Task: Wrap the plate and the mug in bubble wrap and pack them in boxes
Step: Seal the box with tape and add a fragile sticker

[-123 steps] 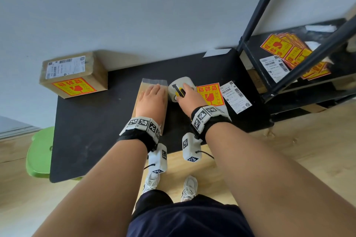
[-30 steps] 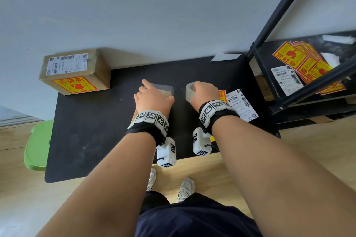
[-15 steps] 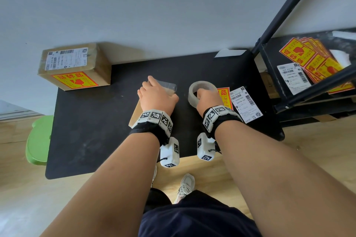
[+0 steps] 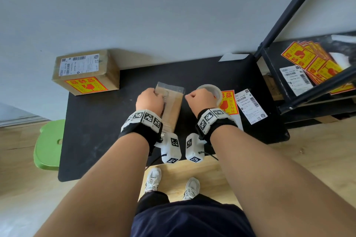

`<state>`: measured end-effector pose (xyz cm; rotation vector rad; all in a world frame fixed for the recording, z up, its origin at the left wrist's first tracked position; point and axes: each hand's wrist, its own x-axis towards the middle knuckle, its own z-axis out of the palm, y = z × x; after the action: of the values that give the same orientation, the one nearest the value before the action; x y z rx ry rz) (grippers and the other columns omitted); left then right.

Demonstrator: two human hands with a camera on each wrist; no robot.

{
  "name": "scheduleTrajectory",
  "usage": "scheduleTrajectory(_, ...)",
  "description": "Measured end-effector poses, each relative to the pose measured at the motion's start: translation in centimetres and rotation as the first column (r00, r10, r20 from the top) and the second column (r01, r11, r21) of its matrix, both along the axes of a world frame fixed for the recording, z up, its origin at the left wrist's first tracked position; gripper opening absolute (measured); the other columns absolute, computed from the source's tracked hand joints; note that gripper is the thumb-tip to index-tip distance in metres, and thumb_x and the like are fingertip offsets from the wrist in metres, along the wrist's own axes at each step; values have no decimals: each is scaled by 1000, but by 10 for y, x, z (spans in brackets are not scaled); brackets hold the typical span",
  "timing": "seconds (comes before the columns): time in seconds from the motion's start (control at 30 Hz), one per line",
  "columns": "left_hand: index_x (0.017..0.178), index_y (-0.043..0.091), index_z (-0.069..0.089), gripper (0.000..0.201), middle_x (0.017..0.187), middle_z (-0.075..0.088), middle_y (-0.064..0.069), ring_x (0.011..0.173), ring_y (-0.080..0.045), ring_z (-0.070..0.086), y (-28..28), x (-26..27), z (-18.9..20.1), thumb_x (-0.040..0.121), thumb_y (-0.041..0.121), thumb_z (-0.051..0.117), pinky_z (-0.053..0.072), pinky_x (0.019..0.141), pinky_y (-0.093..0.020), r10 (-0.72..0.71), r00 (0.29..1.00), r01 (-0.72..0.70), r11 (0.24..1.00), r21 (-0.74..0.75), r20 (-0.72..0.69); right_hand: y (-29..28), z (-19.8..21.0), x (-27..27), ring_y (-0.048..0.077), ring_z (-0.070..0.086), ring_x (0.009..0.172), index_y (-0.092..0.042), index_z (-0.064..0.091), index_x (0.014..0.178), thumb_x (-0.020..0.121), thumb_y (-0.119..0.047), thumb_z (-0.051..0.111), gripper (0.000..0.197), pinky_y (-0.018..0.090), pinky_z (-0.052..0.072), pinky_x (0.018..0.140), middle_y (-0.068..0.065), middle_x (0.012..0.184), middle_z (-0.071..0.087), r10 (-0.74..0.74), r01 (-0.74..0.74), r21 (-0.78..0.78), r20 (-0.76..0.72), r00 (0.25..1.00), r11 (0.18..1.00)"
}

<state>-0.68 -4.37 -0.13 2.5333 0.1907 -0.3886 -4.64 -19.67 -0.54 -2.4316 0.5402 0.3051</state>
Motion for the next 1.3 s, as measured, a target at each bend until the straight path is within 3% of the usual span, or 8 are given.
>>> scheduleTrajectory(0.13,79,11,64,19,76,63,-2,81,-25,64,11,3,1,90,23,56,41,58,-27,-36,999,35,999,-36,-35,16,-3,-3,26,64,92,-9,73,97,96,-23,49,28,40,53,85,8,96,72,-142,134,158,39,989,978)
scheduleTrajectory(0.2,82,8,69,20,76,67,-5,72,-21,62,15,6,3,88,25,60,41,52,-24,-35,998,30,996,-82,-61,21,-2,-4,27,64,90,-11,74,92,95,-22,49,27,40,54,82,7,92,71,-180,166,182,63,982,969)
scheduleTrajectory(0.37,85,26,74,3,84,73,5,80,-12,69,33,7,-9,85,27,70,57,80,-31,33,991,-76,937,-341,-131,30,2,-2,25,64,98,-12,74,105,94,-26,56,25,39,52,89,7,101,72,-163,144,229,64,985,963)
scheduleTrajectory(0.57,108,33,69,27,93,74,0,89,-17,71,44,6,-16,87,15,69,55,90,-38,-22,982,-89,823,-561,-188,33,1,2,23,59,114,-10,67,121,95,-23,56,30,34,45,99,7,121,67,-205,183,307,39,978,934)
scheduleTrajectory(0.67,87,45,63,30,95,73,-5,92,-21,70,45,8,-16,90,15,65,54,92,-41,-85,979,-37,821,-570,-185,35,-2,5,21,53,123,-16,57,134,96,-24,54,39,38,42,106,3,133,59,-207,192,329,9,978,925)
scheduleTrajectory(0.87,111,32,60,20,102,69,-9,98,-24,69,50,14,-23,96,20,56,55,90,-46,-215,941,18,803,-596,-262,35,-6,9,19,57,110,-20,61,124,96,-19,53,29,36,46,99,1,120,62,-217,208,423,-28,976,882)
scheduleTrajectory(1.07,112,26,57,20,117,60,3,101,-20,65,49,17,-31,94,20,60,55,90,-42,-172,974,66,838,-542,-148,32,-9,12,19,59,100,-24,60,105,95,-18,54,13,37,49,89,0,107,62,-237,233,459,-49,970,857)
scheduleTrajectory(1.3,117,21,57,26,117,62,4,104,-16,61,46,16,-25,92,26,60,51,94,-37,-183,981,141,898,-417,-61,33,-7,9,17,58,104,-20,59,120,94,-21,57,26,32,48,90,0,113,62,-260,249,405,-28,965,880)
